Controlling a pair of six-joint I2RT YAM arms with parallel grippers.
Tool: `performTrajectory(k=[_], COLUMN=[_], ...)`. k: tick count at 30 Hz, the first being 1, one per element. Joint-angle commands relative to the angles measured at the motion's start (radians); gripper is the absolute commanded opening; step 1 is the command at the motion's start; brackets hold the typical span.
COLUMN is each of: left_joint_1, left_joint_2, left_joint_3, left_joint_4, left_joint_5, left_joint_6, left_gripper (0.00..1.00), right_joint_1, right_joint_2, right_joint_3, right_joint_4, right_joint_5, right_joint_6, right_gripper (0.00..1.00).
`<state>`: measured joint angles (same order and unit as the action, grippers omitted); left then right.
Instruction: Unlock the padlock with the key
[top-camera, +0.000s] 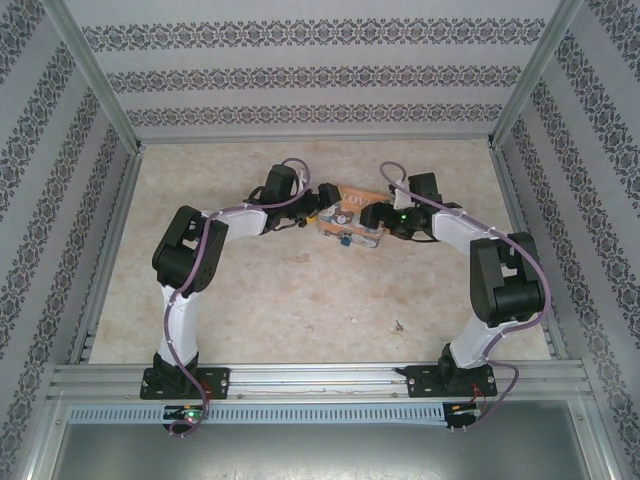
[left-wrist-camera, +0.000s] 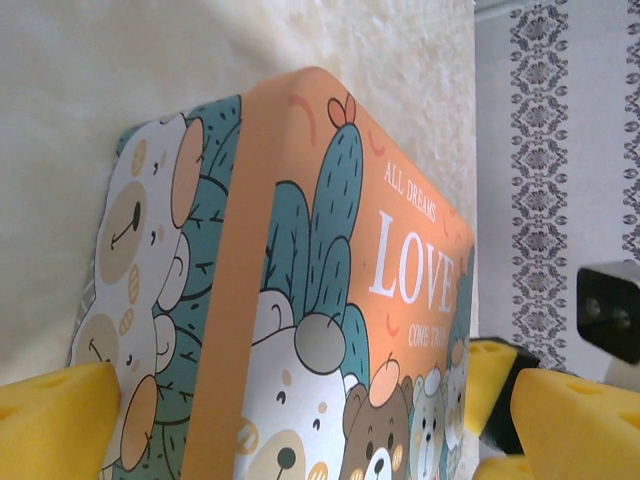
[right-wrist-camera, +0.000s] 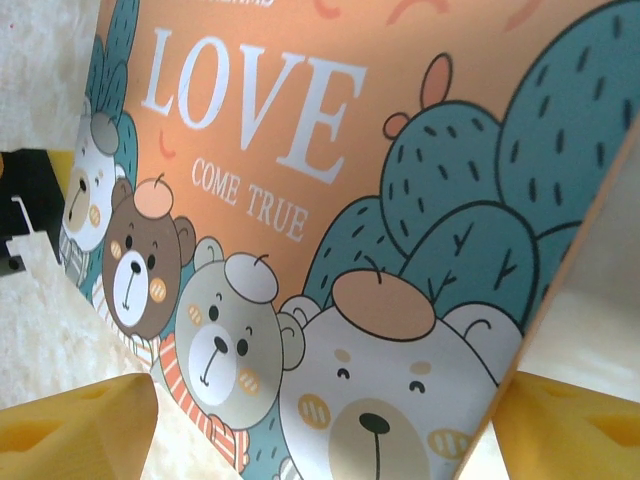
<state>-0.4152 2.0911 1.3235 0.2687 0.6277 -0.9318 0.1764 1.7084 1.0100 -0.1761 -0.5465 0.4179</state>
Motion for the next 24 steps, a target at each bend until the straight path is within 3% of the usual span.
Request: performTrajectory(k=[1,9,24], left_joint_1=[0.001,0.065,0.197], left_joint_2=[-0.067,-0.089,-0.238], left_joint_3=[-0.012,-0.028,-0.119], left_joint_4=[0.013,-0.014,-0.064], left_joint_5=[0.061,0.059,-0.011], left_joint_6=[0.031,0.054,0.140], left_gripper=[1.00,1.00,0.99], right_joint_1=[0.079,0.197,0.228], right_joint_2=[-0.020,-0.015,-0.174], right_joint_3=[-0.009,0.007,0.015], right_joint_4=[0.093,0.118,-0.144], right_joint_5=[-0.011,0.110,0.466], right_joint_6=[0.069,0.123,0.071], right_gripper=[0.85,0.86,0.89])
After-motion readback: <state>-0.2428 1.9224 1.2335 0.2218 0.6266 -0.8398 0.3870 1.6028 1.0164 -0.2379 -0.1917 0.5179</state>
